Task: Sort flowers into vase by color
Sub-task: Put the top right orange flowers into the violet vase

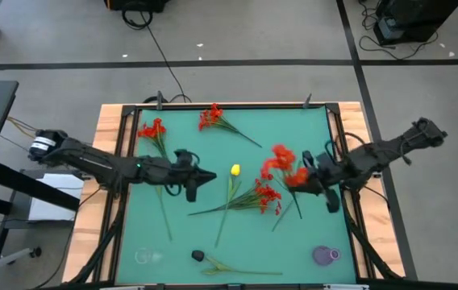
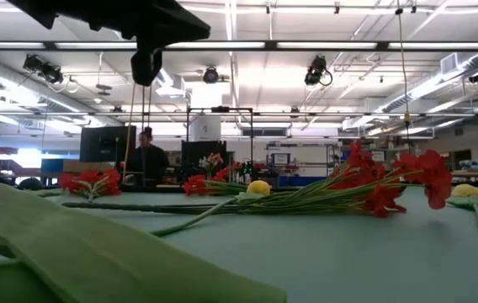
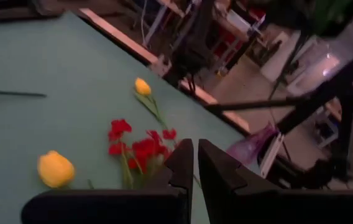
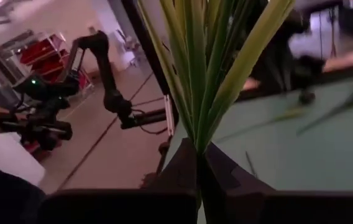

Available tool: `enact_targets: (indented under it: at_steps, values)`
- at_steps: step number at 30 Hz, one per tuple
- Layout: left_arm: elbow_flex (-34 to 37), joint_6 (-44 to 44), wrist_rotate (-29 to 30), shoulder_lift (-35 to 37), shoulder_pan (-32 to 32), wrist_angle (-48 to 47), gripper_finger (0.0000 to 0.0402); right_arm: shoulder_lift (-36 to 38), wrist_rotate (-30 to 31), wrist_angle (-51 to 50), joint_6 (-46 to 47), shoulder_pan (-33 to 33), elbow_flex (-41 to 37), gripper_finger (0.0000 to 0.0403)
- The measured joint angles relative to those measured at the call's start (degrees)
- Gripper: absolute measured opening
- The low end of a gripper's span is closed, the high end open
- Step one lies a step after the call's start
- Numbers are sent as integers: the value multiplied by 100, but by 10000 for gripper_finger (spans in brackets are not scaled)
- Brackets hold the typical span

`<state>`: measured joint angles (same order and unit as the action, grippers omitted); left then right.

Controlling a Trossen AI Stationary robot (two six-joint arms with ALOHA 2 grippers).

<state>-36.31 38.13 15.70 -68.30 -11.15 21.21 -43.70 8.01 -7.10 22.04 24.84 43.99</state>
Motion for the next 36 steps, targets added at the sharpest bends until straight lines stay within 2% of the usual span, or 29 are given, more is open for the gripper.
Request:
enact_targets:
  at_steps: [9, 13, 19, 28, 33, 36]
  values:
    - [-228, -276, 565, -421, -488, -248, 29, 246, 693, -63, -954, 1942, 2, 7]
    - [-226, 20, 634, -421, -563, -628, 29, 368, 927, -17, -1311, 2799, 2, 7]
    - [-226, 261, 638, -419, -615, -609, 29, 301, 1283, 207, -1893, 3952, -118, 7]
    - [-226, 515, 637, -419, -643, -587, 29, 18, 1563, 1398, -2209, 4638, -892, 7]
    - [-226, 616, 638, -416, -641, -517, 29, -171, 1976, 2315, -2179, 4898, -1405, 7]
    - [-226, 616, 638, -416, -641, -514, 29, -244, 2228, 2450, -2171, 5031, -1516, 7]
